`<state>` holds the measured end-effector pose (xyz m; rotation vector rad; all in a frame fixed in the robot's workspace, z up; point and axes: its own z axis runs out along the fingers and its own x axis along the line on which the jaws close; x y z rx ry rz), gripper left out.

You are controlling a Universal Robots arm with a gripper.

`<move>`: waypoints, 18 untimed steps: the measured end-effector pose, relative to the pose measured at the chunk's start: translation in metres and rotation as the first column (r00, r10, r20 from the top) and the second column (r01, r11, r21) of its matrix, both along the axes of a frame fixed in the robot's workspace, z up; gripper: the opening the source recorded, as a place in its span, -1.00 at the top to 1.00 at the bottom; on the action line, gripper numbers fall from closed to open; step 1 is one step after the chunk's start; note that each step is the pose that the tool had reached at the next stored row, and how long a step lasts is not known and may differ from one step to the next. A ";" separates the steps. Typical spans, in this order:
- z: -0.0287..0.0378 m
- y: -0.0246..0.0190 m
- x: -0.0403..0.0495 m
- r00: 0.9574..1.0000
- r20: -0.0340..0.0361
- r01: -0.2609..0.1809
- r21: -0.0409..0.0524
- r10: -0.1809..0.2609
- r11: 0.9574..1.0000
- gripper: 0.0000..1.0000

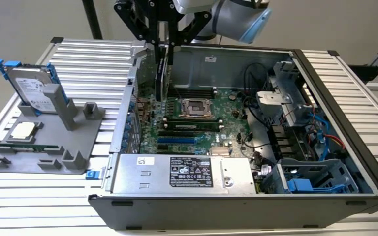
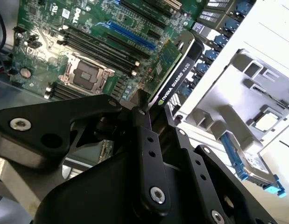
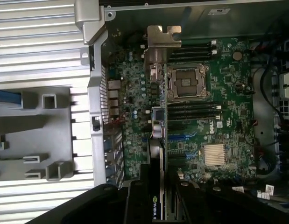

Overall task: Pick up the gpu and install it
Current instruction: 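Pick up the gpu and move the gpu toward the slot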

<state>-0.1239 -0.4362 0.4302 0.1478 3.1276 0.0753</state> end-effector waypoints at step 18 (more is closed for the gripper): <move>0.0000 0.0000 0.0187 1.000 0.000 0.000 0.000 0.000 1.000 1.00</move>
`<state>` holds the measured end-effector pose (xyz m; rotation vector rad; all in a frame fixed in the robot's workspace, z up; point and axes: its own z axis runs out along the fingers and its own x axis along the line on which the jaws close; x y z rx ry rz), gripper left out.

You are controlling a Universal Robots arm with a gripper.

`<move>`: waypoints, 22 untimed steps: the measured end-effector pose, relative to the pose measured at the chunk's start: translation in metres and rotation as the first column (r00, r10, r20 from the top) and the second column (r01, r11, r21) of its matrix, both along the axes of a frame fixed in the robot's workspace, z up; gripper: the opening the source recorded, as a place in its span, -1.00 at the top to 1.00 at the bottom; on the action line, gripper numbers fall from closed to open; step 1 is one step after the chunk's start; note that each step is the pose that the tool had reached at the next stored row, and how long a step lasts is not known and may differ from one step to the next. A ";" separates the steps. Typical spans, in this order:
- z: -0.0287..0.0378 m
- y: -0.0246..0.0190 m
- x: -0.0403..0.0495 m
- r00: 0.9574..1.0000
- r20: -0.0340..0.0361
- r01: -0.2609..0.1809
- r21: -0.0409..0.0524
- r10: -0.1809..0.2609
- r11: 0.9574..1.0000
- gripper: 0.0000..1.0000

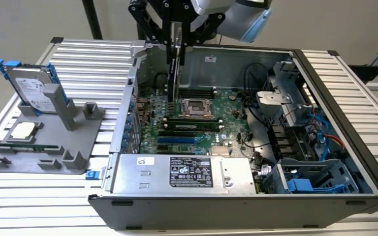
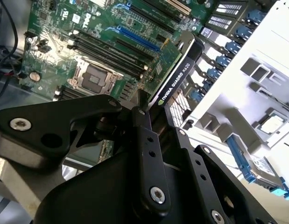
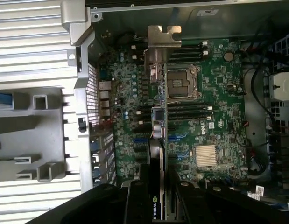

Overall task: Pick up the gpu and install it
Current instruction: 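Pick up the gpu and move the gpu toward the slot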

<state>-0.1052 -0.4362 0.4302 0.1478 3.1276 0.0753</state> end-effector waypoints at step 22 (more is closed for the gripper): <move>0.0000 0.0000 0.0188 1.000 0.000 0.000 0.000 0.000 1.000 1.00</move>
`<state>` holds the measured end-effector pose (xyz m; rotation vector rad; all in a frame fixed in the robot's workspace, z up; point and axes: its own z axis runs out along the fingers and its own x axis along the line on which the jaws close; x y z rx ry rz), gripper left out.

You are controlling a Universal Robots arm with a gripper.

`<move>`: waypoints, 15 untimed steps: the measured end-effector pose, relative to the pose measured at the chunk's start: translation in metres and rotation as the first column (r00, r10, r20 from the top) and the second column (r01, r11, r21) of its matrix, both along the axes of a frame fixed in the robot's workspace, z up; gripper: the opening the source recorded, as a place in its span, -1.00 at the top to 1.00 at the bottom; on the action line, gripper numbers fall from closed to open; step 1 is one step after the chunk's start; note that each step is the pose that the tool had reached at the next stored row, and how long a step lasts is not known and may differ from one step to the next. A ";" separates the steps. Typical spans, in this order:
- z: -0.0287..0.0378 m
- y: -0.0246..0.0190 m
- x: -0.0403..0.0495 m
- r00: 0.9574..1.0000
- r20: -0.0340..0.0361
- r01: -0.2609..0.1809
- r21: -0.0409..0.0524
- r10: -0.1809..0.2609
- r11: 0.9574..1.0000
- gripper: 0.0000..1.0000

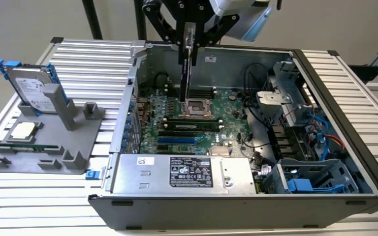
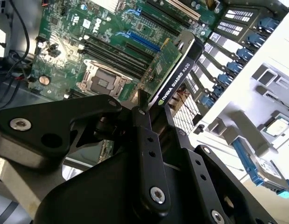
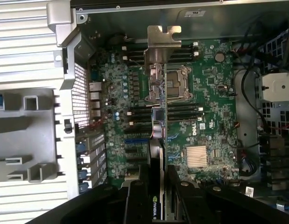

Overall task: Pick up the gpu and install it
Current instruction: 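Pick up the gpu and move the gpu toward the slot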

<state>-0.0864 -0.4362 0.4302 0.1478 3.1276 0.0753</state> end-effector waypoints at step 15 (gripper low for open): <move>0.0000 0.0000 0.0077 1.000 0.000 0.000 0.000 0.000 1.000 1.00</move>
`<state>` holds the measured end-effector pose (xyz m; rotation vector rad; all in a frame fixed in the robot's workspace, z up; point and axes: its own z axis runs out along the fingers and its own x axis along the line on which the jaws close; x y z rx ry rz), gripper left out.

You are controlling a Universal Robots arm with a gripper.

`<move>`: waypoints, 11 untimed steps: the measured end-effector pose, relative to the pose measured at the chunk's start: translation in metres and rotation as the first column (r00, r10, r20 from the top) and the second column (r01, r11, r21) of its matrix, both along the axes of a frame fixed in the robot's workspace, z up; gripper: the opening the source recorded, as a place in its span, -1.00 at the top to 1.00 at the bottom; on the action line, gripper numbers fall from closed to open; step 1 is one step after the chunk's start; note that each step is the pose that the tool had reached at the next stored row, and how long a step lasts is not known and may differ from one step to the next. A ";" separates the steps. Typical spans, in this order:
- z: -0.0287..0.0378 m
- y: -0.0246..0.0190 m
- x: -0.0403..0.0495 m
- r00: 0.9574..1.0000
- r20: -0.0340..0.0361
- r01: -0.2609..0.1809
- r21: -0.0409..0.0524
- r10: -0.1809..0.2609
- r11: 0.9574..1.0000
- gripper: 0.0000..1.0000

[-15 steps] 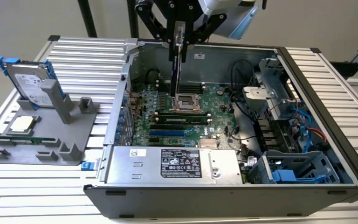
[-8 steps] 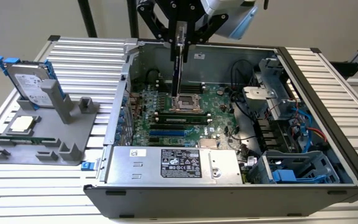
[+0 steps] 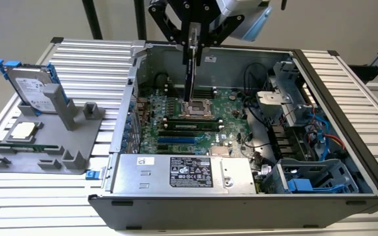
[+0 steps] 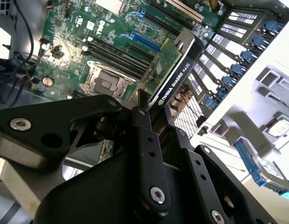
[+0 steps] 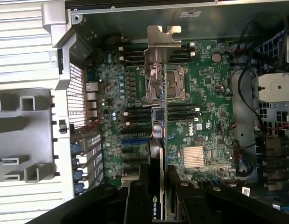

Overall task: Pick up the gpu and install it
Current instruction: 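Pick up the gpu and move the gpu toward the slot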

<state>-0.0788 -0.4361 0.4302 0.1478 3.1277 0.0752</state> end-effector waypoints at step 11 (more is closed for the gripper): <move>0.0000 0.0000 0.0070 1.000 0.000 0.000 0.000 0.000 1.000 1.00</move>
